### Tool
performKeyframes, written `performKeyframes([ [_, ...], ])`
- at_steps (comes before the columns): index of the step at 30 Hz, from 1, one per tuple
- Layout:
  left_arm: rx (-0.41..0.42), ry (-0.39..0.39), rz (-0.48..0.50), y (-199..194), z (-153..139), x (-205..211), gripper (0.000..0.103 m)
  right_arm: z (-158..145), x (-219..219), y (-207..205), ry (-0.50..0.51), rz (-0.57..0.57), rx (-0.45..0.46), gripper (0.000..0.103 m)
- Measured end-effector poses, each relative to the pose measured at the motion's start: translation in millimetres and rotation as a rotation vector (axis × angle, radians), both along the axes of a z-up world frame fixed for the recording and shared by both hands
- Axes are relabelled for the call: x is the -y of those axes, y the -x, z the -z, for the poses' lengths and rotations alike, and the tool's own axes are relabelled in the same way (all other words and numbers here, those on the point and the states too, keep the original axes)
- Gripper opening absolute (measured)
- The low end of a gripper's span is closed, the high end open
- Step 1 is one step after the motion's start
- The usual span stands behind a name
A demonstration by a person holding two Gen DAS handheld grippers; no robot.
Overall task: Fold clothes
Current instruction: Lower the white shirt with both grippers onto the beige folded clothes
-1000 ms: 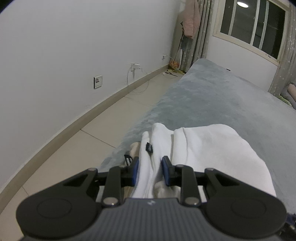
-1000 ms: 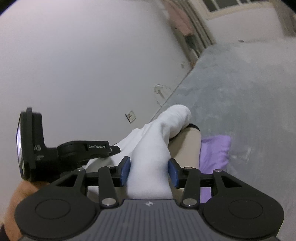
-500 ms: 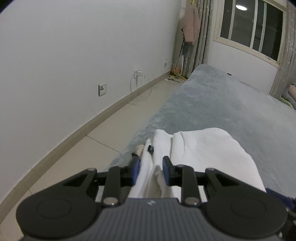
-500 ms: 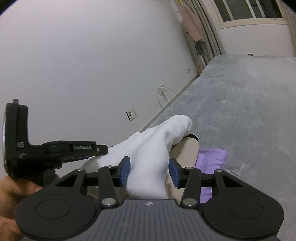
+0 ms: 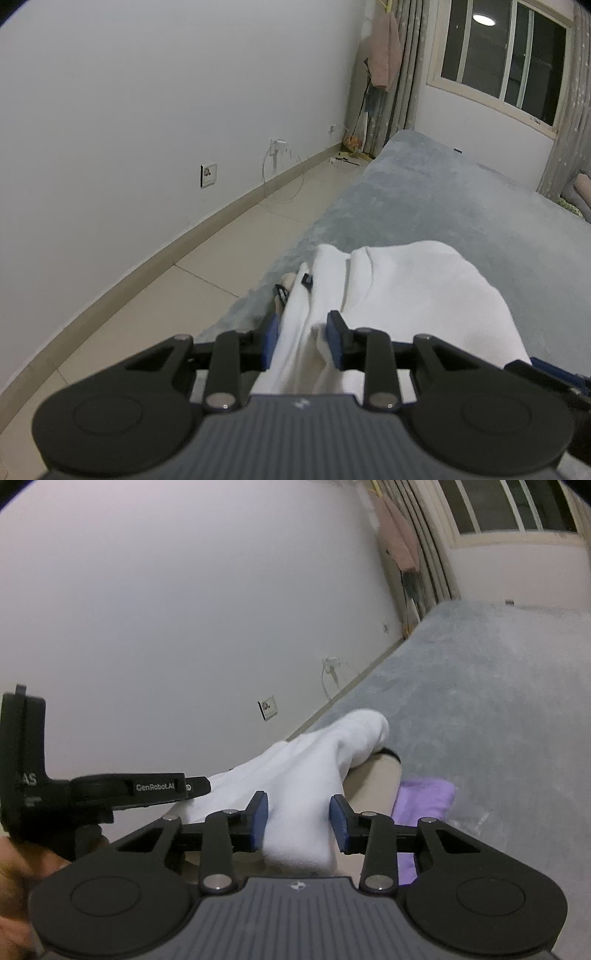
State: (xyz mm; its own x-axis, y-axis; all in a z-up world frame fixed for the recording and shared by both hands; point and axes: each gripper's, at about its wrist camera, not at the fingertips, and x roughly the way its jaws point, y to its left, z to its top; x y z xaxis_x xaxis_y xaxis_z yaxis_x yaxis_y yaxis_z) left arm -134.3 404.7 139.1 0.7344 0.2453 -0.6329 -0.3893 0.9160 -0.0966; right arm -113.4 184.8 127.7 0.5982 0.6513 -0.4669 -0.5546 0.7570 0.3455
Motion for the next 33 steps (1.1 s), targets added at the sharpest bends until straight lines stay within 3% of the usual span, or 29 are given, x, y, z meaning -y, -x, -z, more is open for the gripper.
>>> performKeyframes([
  [10,-0.030,0.007,0.008,-8,18,2,0.031,7,-5,1,0.044,0.016,-0.087,0.034],
  [15,-0.032,-0.021,0.000,-4,17,9,0.033,9,-8,2,0.086,-0.002,-0.045,0.034],
  [33,-0.023,-0.100,-0.015,24,0,39,0.033,0,-1,6,0.081,-0.060,0.027,0.037],
])
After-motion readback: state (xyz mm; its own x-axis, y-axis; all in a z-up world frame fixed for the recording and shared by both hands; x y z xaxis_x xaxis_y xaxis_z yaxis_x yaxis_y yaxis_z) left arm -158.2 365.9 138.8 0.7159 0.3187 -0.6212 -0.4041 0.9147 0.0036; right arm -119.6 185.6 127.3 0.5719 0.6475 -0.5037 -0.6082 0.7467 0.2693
